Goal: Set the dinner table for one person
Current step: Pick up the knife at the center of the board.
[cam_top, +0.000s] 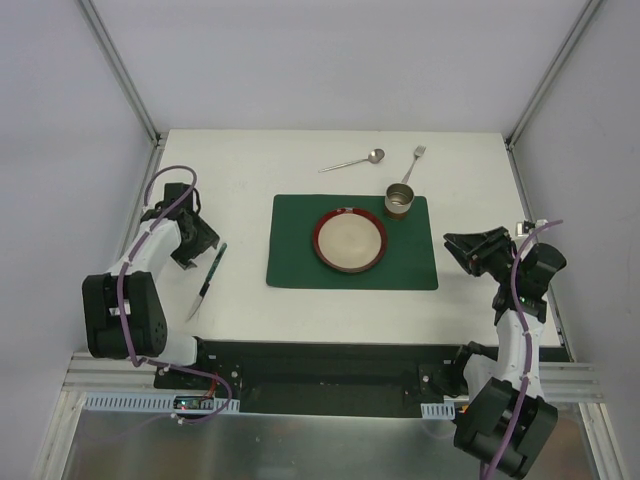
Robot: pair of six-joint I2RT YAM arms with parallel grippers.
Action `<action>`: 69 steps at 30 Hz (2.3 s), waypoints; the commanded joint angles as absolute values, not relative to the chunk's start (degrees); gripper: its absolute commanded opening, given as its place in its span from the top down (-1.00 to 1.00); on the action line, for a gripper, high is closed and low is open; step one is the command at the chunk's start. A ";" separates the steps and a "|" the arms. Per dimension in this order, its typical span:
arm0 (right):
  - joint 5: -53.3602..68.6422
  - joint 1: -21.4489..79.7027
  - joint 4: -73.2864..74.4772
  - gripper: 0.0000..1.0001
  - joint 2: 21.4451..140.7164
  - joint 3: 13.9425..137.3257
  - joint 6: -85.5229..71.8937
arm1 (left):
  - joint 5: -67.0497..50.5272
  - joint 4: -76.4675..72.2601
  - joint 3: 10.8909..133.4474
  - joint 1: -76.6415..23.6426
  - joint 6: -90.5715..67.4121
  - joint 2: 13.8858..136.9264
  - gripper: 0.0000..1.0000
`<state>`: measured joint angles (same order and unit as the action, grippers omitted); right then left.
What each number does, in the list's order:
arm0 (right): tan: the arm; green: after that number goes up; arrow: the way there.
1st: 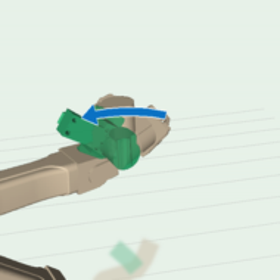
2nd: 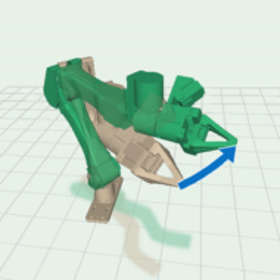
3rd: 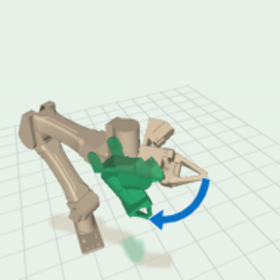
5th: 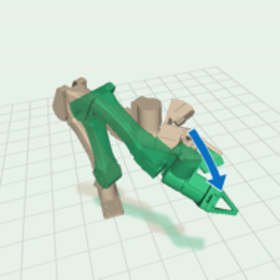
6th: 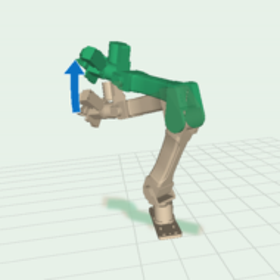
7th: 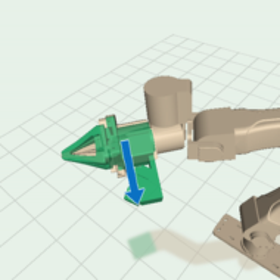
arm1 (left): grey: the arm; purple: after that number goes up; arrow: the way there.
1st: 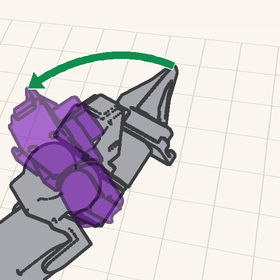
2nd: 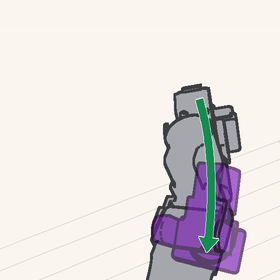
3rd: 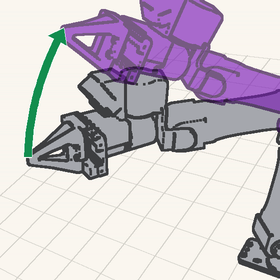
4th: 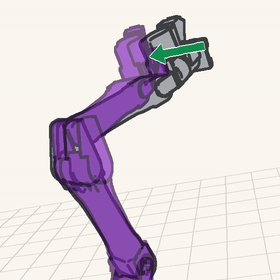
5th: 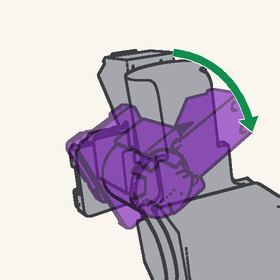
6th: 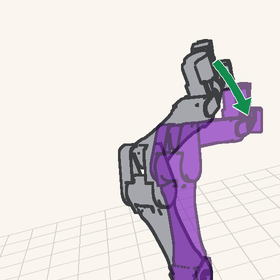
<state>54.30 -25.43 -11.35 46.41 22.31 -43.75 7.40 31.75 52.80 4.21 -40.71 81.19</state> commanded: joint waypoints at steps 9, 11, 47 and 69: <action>54.58 -24.17 -14.59 0.19 46.23 25.93 -44.83 | 8.26 35.24 55.72 -1.74 -32.70 90.26 -0.25; 54.67 -24.08 -14.68 0.19 46.41 25.93 -44.82 | 8.79 35.51 55.81 -2.46 -32.09 90.79 -0.26; 56.87 -23.64 -16.87 0.22 49.04 26.37 -45.35 | 12.22 34.81 53.08 -2.55 -33.75 96.15 -0.30; 56.78 -24.43 -17.14 0.23 50.18 25.58 -44.91 | 10.98 33.58 59.84 -0.35 -33.13 103.00 -0.11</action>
